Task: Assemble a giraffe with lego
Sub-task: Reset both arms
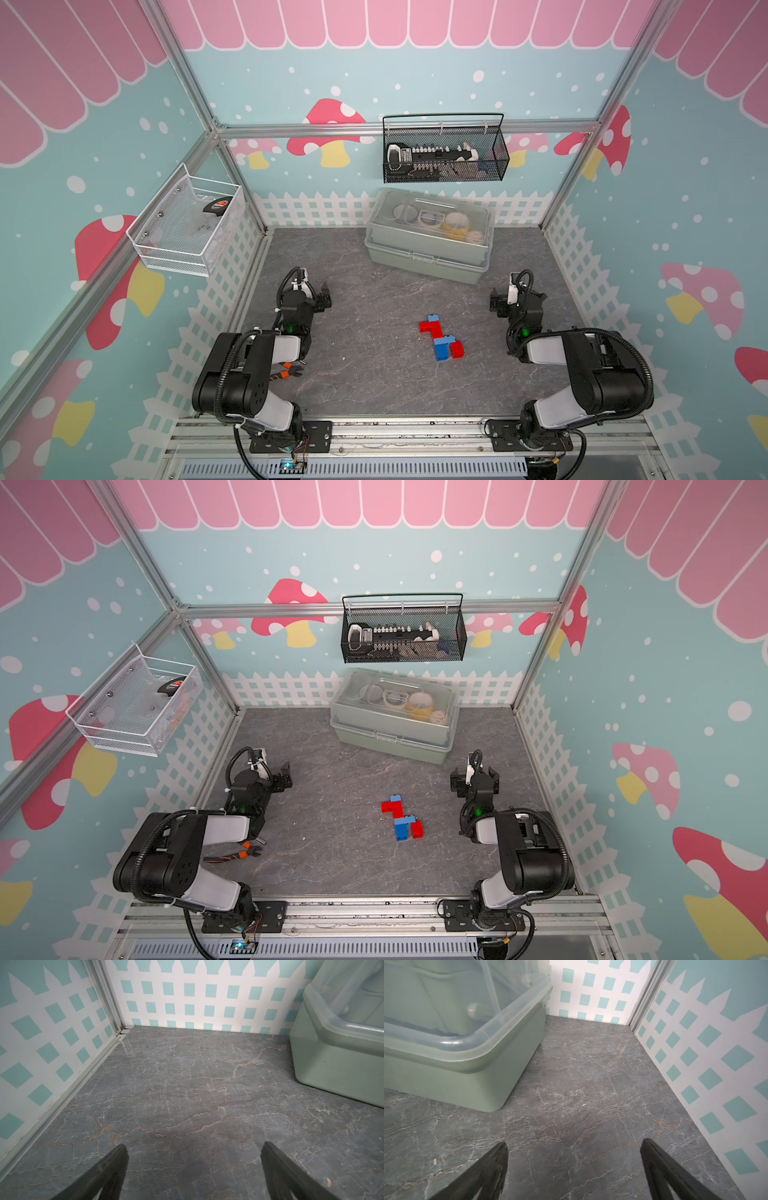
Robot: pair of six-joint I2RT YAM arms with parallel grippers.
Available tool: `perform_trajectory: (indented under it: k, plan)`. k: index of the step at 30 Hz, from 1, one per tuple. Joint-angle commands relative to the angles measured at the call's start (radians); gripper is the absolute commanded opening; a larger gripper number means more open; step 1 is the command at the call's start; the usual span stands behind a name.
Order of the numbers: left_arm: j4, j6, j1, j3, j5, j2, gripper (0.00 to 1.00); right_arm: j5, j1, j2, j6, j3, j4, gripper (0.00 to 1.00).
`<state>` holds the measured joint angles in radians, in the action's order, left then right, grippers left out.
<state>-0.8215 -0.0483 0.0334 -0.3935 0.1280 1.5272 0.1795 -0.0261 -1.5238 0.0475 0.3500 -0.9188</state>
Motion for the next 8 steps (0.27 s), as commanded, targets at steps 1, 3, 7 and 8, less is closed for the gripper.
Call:
perform_trajectory:
  k: [1,3,7,8]
  plan:
    - [-0.030,0.013,0.002,-0.010,0.015,0.004,0.99,-0.027,0.002,0.000,-0.022,0.010,0.001,0.99]
    - [-0.030,0.013,0.002,-0.009,0.016,0.004,0.99,-0.046,0.010,-0.002,-0.018,0.021,0.021,0.99]
    - [-0.030,0.012,0.001,-0.010,0.015,0.004,0.99,-0.057,0.017,0.001,-0.012,0.018,0.019,0.99]
    - [-0.030,0.013,0.002,-0.010,0.015,0.004,0.99,-0.058,0.017,0.001,-0.013,0.017,0.019,0.99]
